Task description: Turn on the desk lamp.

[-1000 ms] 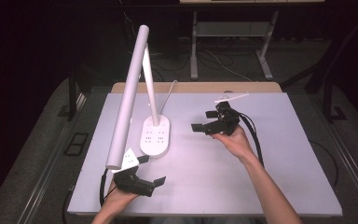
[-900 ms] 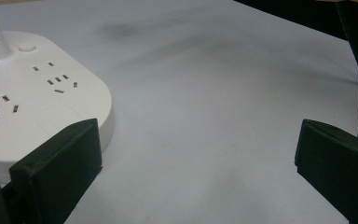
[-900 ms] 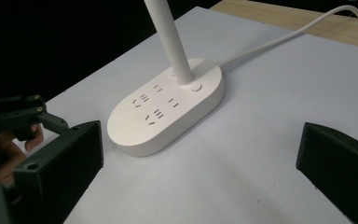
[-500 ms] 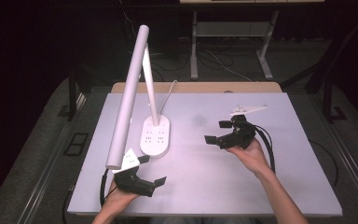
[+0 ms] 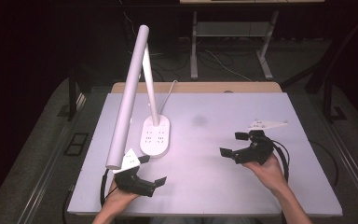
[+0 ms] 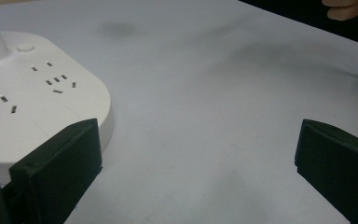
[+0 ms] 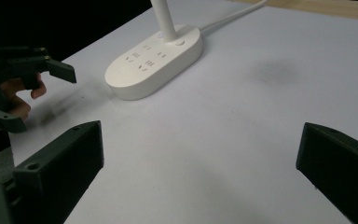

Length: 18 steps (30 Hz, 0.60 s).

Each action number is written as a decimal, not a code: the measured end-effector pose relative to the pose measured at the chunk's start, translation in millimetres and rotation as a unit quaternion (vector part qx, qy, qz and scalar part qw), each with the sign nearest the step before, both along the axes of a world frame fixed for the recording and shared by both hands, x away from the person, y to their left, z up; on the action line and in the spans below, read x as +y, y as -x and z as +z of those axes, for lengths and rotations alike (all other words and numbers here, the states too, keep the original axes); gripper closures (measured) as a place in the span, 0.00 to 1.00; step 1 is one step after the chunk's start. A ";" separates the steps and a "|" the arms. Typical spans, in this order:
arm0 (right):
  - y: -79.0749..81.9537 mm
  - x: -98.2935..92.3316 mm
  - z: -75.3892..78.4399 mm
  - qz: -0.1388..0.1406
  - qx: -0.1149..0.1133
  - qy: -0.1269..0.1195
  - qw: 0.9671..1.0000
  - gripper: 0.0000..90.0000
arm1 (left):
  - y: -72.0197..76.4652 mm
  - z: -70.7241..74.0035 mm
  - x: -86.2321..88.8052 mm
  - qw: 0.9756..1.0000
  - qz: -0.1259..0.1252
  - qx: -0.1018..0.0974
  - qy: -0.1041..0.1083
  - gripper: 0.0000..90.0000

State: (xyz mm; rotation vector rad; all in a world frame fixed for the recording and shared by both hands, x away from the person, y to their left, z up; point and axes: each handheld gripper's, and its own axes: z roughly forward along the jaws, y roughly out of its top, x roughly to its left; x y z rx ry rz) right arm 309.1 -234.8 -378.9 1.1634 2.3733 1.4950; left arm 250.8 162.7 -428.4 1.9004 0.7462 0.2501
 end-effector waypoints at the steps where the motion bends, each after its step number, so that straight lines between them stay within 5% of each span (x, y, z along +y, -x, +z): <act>1: 3.5 -3.6 -2.1 -0.004 -0.002 0.001 1.000 0.00 | 0.1 0.0 -0.3 1.000 0.000 0.000 0.000 0.00; 18: 52.8 -54.2 -27.7 -0.057 -0.003 0.005 0.998 0.00 | 0.2 -0.6 -2.0 1.000 0.000 0.004 -0.003 0.00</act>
